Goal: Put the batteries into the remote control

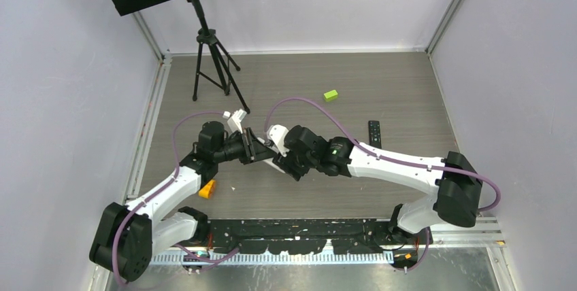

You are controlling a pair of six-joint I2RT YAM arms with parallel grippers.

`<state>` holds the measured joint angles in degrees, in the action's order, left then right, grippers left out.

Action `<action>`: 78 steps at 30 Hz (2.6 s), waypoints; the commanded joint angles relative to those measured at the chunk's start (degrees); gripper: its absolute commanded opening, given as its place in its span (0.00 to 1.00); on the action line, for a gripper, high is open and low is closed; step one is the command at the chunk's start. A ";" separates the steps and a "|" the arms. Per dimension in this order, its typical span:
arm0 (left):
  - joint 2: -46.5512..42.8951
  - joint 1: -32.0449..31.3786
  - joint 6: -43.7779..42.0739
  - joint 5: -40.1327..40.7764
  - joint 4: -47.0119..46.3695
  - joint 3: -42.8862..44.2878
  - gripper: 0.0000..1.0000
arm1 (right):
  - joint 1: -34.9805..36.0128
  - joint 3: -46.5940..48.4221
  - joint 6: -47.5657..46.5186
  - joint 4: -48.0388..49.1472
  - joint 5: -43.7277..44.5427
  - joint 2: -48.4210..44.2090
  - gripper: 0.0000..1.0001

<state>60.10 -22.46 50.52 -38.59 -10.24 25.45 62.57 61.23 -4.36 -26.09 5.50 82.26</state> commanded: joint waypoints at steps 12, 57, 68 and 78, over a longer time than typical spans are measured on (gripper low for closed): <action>-1.04 0.05 -1.99 -4.30 -5.53 -0.27 0.00 | 0.54 3.77 -0.56 2.82 -0.32 2.59 0.48; -1.15 -0.39 14.27 -13.32 -19.31 -2.20 0.00 | -0.64 15.23 4.20 -4.50 -0.03 11.43 0.68; 0.38 -0.31 12.10 -9.93 -14.02 0.39 0.00 | -0.79 12.62 7.19 -4.52 0.67 4.59 0.92; 0.54 -0.31 12.86 -7.31 -13.67 1.97 0.00 | -1.66 -0.51 14.40 4.34 0.47 -13.60 1.00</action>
<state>61.39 -22.55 62.70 -46.59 -22.00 24.01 61.58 64.53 4.32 -28.12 5.04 76.97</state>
